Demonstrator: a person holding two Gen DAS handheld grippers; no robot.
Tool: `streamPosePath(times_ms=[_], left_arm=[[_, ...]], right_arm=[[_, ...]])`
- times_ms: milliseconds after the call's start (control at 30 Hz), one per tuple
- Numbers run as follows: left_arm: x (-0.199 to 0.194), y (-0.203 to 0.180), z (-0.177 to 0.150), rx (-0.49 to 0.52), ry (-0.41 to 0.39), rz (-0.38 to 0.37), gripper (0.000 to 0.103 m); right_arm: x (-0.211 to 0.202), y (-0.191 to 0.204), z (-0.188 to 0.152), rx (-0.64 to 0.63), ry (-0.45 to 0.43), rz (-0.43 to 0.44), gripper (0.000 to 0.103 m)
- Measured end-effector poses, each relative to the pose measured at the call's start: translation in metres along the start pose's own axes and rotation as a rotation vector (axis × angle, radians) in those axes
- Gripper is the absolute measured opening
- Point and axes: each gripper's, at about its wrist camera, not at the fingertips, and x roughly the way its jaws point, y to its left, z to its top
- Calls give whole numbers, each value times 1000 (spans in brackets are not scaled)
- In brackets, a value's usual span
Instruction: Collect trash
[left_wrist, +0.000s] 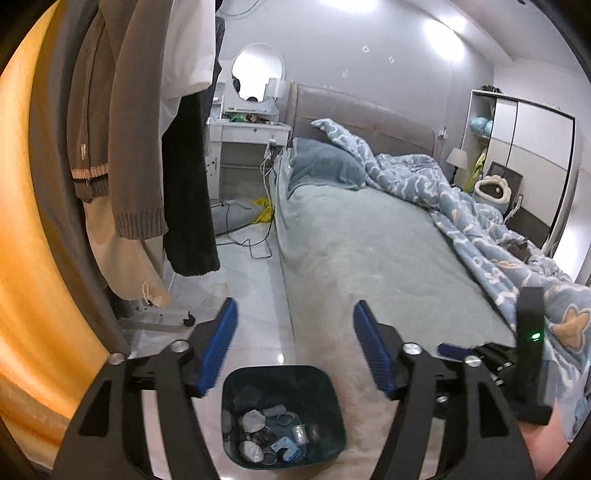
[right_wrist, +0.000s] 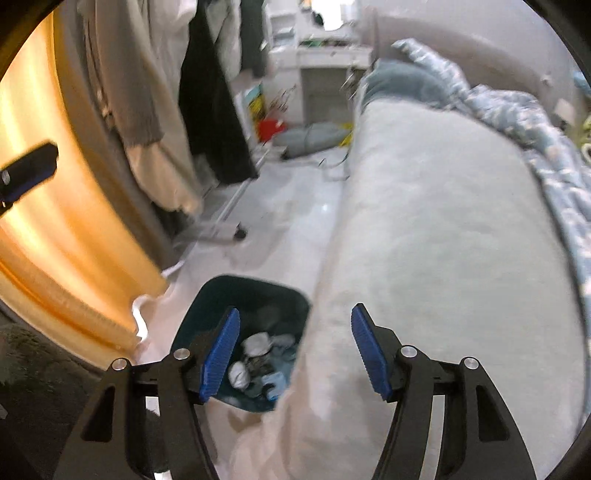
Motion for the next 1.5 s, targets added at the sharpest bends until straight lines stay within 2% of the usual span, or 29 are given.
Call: streamPosePath(times_ms=[100,133,233,400,467,567,633,767,800,900,1033,1133,1300,1500], left_arm=[[-13,-12,-3,24,-20,5,87],[-19,-16,-5,39,-25,9,91],[-32,-25,-9,76,-22,17,96],[-55,-31,-16,98,-56,67,99],[-62,-32,-19,103,-80,59,100],[-69,-36,-28,128,-91,59,100],[-71,-38,-37,144,-91,90,100],[-70,-38,-54,125,-86,95,100],[-71,-38,-54,115,-93,95,100],[-76,-42,-54,121,-114,90,100],[-69,-46,-60,124,-66,85,100],[-69,-48,-61,135,-58,82,100],[-66,-50,-65,152,-25,61,100],[-65,-50,-66,159,-22,63,100]], right_arm=[[-40,-14,-2,11,-88,-49,76],[-49,-18,-3,15,-111,-60,82],[-96,-33,-14,22,-201,-112,88],[-152,-49,-41,40,-290,-184,95],[-172,-53,-52,60,-321,-229,97],[-202,-58,-72,85,-365,-244,100],[-211,-63,-82,90,-383,-253,100],[-219,-75,-105,118,-408,-240,100],[-215,-79,-107,124,-390,-230,100],[-219,-86,-108,137,-380,-210,100],[-229,-87,-114,147,-434,-199,100],[-229,-84,-116,145,-442,-189,100],[-226,-79,-113,121,-422,-187,100],[-222,-73,-111,109,-394,-193,100]])
